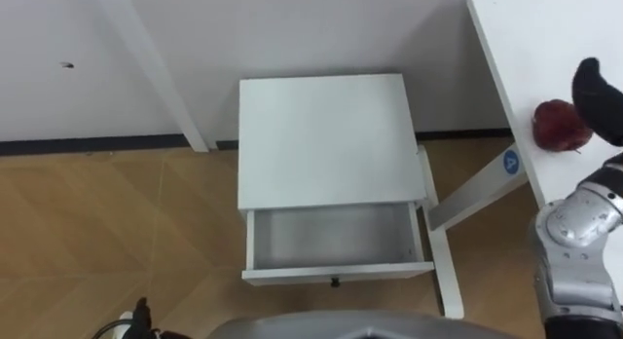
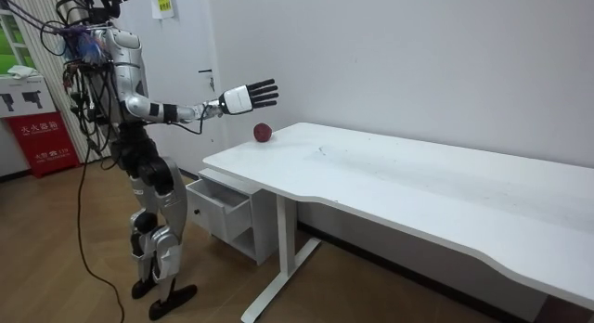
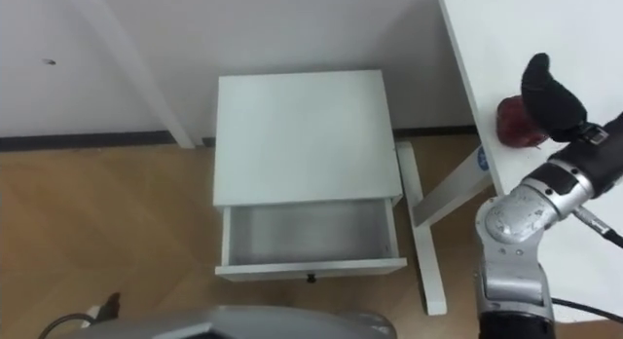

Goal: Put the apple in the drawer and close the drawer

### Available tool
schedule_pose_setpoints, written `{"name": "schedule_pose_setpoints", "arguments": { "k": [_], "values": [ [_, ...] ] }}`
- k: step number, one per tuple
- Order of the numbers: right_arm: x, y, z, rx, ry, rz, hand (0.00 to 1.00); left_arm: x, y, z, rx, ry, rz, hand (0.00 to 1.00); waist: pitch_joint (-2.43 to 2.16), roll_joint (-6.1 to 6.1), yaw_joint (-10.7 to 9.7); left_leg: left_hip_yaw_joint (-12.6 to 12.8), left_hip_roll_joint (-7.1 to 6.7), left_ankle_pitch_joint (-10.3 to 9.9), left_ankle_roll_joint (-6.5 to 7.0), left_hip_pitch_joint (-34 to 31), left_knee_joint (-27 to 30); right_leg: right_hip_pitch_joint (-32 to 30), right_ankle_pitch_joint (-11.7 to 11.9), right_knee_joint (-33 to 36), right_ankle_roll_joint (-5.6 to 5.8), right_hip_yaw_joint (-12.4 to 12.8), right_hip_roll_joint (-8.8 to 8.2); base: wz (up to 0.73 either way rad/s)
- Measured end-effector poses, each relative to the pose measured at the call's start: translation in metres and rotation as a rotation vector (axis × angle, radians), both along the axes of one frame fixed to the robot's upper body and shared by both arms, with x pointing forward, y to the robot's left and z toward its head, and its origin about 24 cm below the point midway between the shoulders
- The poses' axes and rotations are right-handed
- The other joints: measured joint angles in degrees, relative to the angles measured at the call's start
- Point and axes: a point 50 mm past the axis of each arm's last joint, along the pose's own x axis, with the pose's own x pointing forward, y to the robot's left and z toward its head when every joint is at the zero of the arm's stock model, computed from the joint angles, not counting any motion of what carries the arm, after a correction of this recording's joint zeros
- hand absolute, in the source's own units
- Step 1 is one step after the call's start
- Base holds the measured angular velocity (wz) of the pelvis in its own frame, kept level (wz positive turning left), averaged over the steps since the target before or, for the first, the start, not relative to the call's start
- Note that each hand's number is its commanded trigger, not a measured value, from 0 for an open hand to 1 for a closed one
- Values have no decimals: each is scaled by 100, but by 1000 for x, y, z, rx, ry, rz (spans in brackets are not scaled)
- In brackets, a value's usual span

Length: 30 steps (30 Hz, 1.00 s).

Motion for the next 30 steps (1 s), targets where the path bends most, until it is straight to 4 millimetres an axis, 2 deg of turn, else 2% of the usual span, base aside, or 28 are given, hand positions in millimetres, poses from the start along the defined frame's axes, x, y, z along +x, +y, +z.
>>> {"name": "schedule_pose_setpoints", "arguments": {
  "k": [3,12,21,30],
  "values": [
    [0,-1,-10,50,44,33,0,-4,0,0,-1,9,4,0,0,-2,7,0,-3,0,0,9,-1,11,0,0,1,-3,-4,1],
    [0,-1,-18,74,96,103,0,-6,-2,-1,-3,13,3,0,-2,-21,-2,3,0,0,0,31,-3,29,3,2,4,1,-1,0],
    [-7,-7,-39,159,179,80,0,-9,-1,0,-2,16,9,0,-18,-59,-22,8,32,0,0,56,-21,49,4,4,5,10,-5,0],
    [-9,-7,-46,181,221,78,0,-8,-1,1,0,8,8,0,-13,-72,-76,13,42,0,0,88,-19,119,6,1,3,-1,-8,0]
  ]
}}
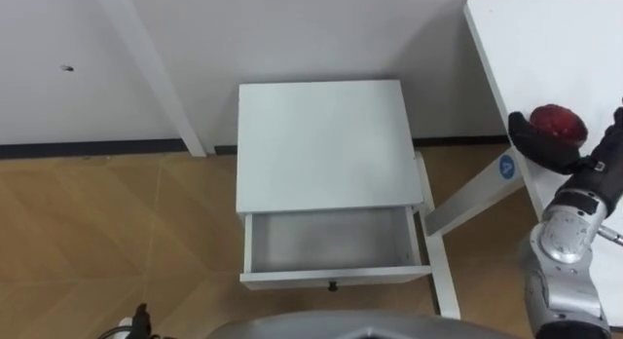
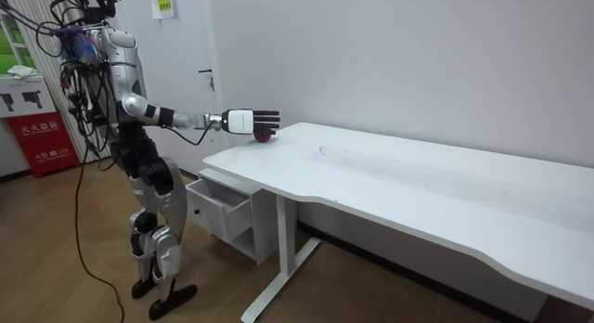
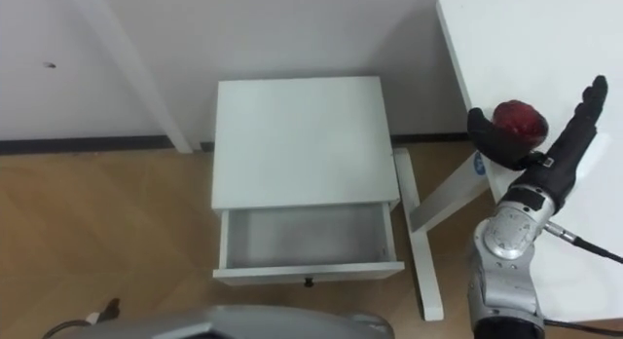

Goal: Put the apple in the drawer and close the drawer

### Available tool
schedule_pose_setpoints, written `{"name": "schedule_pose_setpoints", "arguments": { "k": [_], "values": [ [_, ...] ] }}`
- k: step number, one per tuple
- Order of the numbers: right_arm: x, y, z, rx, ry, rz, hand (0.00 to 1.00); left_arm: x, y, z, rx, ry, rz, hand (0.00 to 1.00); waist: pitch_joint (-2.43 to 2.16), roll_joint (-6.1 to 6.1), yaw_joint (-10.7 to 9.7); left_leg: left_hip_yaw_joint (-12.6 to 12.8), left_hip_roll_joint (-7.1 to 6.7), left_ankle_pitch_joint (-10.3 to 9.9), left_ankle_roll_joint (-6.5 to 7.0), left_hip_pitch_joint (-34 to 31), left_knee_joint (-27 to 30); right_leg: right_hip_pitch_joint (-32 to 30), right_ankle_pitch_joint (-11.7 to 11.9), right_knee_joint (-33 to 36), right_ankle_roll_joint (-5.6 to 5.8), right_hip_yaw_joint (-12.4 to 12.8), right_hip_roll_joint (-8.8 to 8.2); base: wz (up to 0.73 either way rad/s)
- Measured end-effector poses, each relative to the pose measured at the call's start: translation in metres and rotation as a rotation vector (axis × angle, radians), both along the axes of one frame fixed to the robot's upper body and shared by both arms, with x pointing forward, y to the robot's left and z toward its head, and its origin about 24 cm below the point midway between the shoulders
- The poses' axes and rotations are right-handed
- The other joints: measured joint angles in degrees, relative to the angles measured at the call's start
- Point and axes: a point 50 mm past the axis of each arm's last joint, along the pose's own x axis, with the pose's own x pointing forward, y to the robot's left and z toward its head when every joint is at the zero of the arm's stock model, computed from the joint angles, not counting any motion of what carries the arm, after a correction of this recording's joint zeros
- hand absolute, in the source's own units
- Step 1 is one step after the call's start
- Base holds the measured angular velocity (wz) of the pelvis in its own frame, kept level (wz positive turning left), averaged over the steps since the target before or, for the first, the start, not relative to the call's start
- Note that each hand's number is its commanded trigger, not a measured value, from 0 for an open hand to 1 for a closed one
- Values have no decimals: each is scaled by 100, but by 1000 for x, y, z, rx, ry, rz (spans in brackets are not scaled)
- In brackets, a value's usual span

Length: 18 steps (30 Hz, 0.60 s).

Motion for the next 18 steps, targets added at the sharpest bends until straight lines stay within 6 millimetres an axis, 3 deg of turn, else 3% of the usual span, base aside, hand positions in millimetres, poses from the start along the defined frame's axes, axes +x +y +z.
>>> {"name": "schedule_pose_setpoints", "arguments": {
  "k": [11,18],
  "values": [
    [-4,2,-14,32,75,37,0,-6,0,0,2,21,6,0,-35,63,-33,0,1,0,-1,-7,1,-5,2,0,-1,2,-7,0],
    [-4,2,-15,45,77,49,0,-4,0,0,6,19,-8,0,-32,48,-24,2,5,0,-1,-3,3,-5,5,0,-2,6,-4,0]
  ]
}}
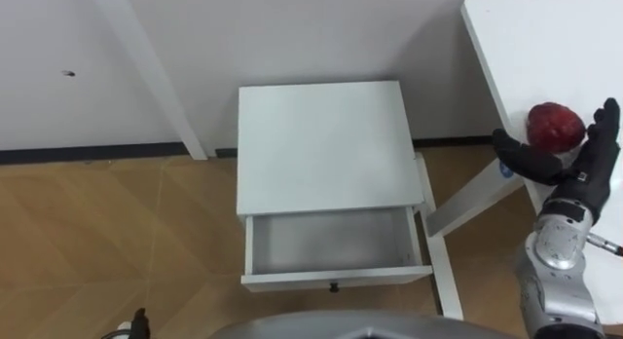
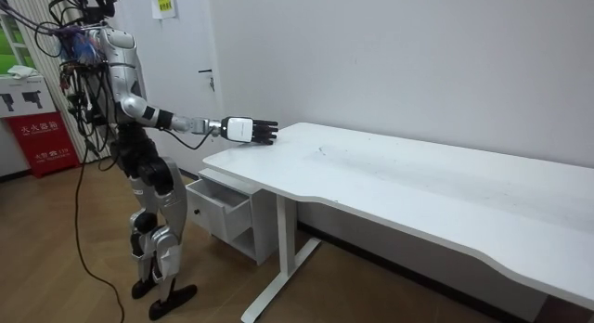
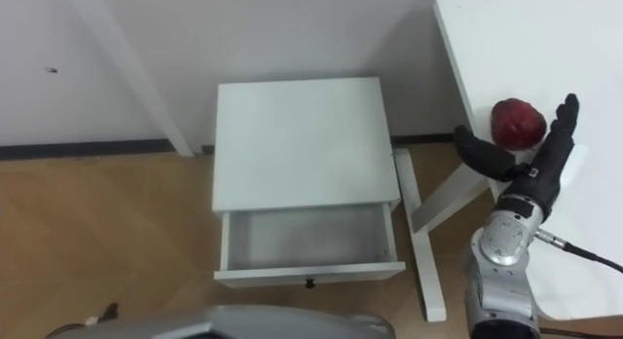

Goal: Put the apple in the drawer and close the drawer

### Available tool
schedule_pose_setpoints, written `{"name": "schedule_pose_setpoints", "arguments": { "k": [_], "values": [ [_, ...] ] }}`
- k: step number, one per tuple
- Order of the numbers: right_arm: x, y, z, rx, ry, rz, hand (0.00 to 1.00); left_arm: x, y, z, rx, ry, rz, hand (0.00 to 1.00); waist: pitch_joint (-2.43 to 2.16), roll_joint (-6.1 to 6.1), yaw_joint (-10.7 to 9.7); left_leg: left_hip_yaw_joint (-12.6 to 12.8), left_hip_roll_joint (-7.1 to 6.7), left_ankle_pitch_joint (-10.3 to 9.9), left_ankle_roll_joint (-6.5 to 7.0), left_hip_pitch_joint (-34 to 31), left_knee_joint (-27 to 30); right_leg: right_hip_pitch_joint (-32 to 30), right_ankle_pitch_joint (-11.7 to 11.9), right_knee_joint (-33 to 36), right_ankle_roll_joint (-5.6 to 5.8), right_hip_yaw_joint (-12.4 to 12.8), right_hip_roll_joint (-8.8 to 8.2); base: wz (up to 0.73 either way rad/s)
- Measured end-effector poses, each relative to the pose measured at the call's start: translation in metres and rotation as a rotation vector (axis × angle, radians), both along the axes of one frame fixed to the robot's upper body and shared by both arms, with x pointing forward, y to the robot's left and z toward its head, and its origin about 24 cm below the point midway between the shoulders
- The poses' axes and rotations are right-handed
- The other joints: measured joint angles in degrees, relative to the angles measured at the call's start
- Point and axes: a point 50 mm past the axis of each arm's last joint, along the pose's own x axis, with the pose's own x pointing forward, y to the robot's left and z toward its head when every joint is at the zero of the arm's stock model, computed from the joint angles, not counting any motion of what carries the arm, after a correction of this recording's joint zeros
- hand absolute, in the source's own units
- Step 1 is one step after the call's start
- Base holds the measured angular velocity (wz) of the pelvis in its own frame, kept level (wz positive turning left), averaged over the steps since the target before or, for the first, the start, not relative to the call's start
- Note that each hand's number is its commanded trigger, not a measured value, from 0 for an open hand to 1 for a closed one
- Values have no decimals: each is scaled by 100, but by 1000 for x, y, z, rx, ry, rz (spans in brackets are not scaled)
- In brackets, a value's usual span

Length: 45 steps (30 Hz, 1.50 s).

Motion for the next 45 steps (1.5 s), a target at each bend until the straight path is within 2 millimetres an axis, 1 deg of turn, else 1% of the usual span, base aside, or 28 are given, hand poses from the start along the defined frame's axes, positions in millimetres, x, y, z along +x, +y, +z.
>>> {"name": "schedule_pose_setpoints", "arguments": {
  "k": [1,2,3,7,10,12,14,17,25,31,37,41,43,45],
  "values": [
    [0,0,0,0,0,2,25,0,0,0,0,0,0,0,0,0,-1,0,0,0,0,0,0,0,0,0,0,-1,0,0],
    [0,0,0,0,1,4,80,0,0,0,0,0,0,0,1,0,-1,0,0,0,0,0,1,0,1,0,0,-1,0,0],
    [0,0,0,1,1,6,100,0,0,0,0,0,-1,0,1,-1,-2,0,1,0,0,0,2,0,1,0,-1,-1,0,0],
    [-1,-1,0,-2,0,-1,100,1,0,0,0,-2,-2,0,6,-10,-4,4,5,0,0,-1,5,-2,3,2,-4,10,5,0],
    [-3,-5,-2,-7,11,-22,100,6,0,0,-1,-14,-5,0,15,-41,-18,1,9,0,0,-3,11,-9,5,2,-6,8,0,0],
    [-5,-11,-5,-16,28,-34,100,10,-1,0,-1,-23,-8,0,28,-85,-20,-1,12,0,0,0,15,-23,5,0,-7,-2,-1,0],
    [-5,-13,-6,-18,34,-38,100,13,-1,0,-2,-30,-11,0,33,-113,-10,-1,15,-1,-1,-2,14,-26,6,0,-9,0,4,0],
    [-6,-15,-6,-23,38,-44,100,18,-1,0,-2,-41,-14,0,33,-122,-4,-11,11,-1,-1,-12,9,-22,7,0,-9,-4,28,0],
    [-5,-13,-6,-24,39,-32,100,15,0,0,0,-36,-13,0,24,-133,5,-1,11,-1,-1,4,12,-26,7,-8,-9,-4,27,0],
    [-4,-7,-8,-18,41,-19,100,15,-1,0,-2,-38,-7,0,28,-118,45,-9,18,-1,-1,-3,38,-10,24,1,-10,-3,31,0],
    [0,1,-7,-12,35,36,100,15,-1,0,-9,-34,-15,0,19,-79,75,-12,24,-1,-1,-13,36,17,42,6,-14,8,37,0],
    [7,15,-7,2,36,142,100,15,-2,0,-28,-29,-19,0,7,-49,103,-13,21,-1,-1,-12,38,5,43,2,-13,5,35,0],
    [9,22,-8,7,54,198,100,14,-4,-1,-36,-27,-20,0,15,-21,134,-16,19,-1,-1,-19,41,-5,44,1,-13,2,32,0],
    [12,28,-7,10,60,260,100,15,-5,-1,-53,-25,-23,0,17,37,192,-19,16,-1,-1,-30,41,-26,44,-3,-11,2,19,0]
  ]
}}
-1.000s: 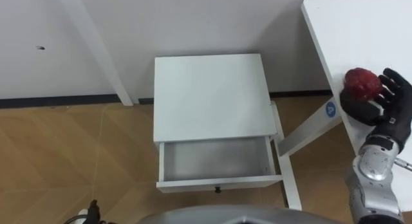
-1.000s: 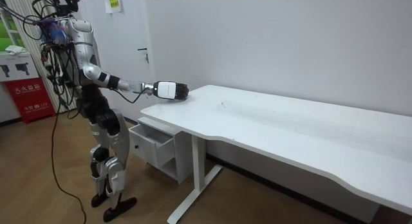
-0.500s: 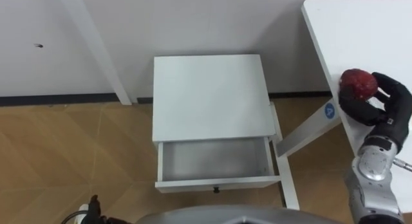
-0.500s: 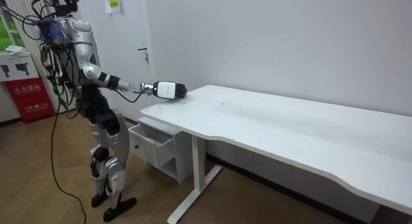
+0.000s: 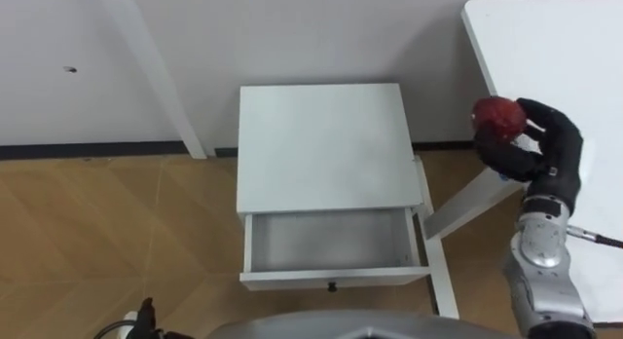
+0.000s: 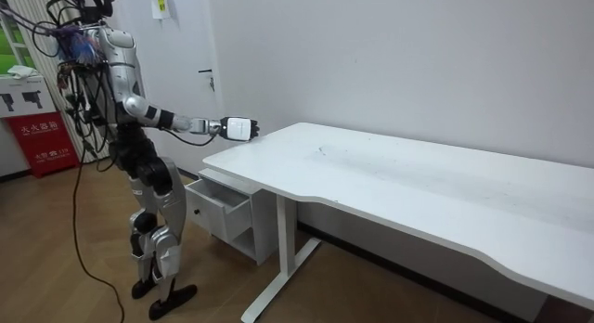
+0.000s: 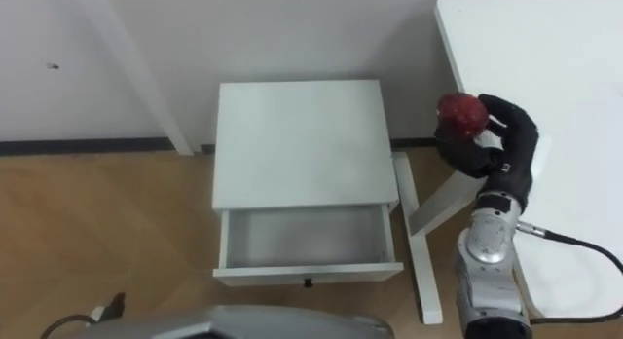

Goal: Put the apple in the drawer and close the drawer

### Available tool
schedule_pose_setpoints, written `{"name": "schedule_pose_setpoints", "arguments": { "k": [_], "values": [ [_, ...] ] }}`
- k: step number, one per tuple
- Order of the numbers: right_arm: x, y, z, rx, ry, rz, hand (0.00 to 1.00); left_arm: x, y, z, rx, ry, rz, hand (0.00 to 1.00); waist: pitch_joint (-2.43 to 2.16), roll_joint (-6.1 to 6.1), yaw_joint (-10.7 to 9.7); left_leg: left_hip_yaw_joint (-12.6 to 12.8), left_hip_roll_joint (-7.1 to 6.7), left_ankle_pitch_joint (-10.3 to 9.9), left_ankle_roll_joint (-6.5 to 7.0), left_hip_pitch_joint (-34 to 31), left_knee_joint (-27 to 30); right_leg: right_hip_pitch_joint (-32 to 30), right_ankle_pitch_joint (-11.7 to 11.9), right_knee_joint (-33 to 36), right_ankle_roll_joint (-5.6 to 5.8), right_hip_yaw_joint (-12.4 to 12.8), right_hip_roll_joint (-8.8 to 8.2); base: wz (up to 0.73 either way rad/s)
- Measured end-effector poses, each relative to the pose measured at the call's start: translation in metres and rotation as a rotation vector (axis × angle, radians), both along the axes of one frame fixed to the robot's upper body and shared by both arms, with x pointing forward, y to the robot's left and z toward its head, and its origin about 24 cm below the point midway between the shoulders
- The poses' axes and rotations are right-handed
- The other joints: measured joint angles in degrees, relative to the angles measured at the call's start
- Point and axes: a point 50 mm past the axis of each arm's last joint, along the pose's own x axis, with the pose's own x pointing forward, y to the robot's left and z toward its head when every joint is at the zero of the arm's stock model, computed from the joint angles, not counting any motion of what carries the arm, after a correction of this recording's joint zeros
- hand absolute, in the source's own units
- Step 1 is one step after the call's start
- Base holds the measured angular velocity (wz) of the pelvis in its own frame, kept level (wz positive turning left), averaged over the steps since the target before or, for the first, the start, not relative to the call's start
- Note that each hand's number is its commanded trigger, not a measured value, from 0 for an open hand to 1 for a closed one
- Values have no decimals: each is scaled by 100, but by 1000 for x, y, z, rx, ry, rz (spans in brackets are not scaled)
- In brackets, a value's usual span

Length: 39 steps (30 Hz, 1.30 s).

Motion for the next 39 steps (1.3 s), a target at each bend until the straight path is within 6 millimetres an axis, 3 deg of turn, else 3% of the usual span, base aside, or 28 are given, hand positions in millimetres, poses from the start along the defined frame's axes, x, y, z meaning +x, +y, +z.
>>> {"name": "schedule_pose_setpoints", "arguments": {
  "k": [4,15,29,39],
  "values": [
    [3,9,1,13,5,83,100,3,-3,-1,-12,-7,0,0,-1,20,48,-15,1,1,-1,-15,-5,-3,0,-7,0,-17,-20,0],
    [5,47,-8,27,89,401,100,4,-4,-1,-26,-4,-8,0,5,-90,61,-88,-8,3,-1,-146,45,-75,3,-8,4,-64,-29,2],
    [3,59,-14,0,161,562,100,11,-3,0,-26,-20,-14,0,32,-102,59,-155,-12,2,-1,-262,84,-109,4,-11,5,-155,-37,2],
    [-11,61,-34,9,285,579,100,12,-5,-1,-28,-23,-13,0,46,-45,70,-237,-19,3,-1,-336,100,-156,5,-16,3,-207,-37,2]
  ]
}}
